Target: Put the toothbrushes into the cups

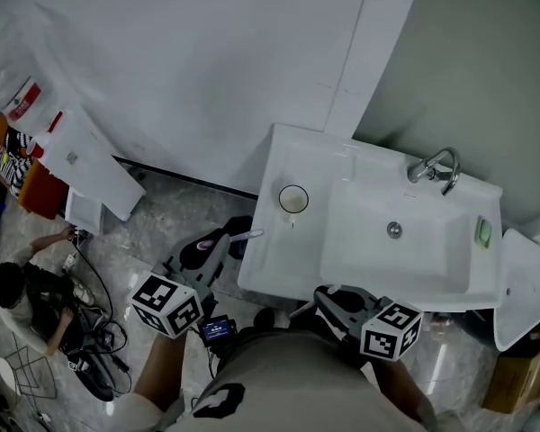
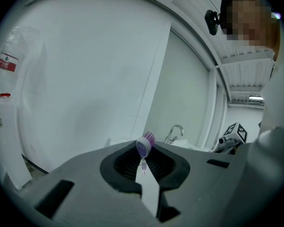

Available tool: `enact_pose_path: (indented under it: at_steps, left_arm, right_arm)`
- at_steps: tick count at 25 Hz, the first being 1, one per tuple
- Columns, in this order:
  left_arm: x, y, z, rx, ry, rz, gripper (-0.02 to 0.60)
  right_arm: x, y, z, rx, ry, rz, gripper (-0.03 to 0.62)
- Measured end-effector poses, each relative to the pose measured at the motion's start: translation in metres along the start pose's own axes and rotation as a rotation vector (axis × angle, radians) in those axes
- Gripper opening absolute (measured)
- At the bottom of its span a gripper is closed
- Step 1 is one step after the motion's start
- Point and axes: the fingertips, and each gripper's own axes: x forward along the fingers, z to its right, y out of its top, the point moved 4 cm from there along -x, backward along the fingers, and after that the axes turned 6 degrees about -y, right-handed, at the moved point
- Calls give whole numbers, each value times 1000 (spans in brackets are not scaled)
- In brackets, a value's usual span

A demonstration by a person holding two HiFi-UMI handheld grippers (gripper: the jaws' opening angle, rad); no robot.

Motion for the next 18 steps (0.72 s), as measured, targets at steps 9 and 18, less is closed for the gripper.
enact_pose_path:
  at_steps: [9, 18]
  left_arm:
    - [53, 3, 8, 16, 22, -12, 38]
    - [111, -5, 7, 43, 18, -65, 38]
  right_arm:
    - [-10, 11, 41, 20, 26, -13, 29]
    - [-23, 17, 72, 54, 24, 8, 29]
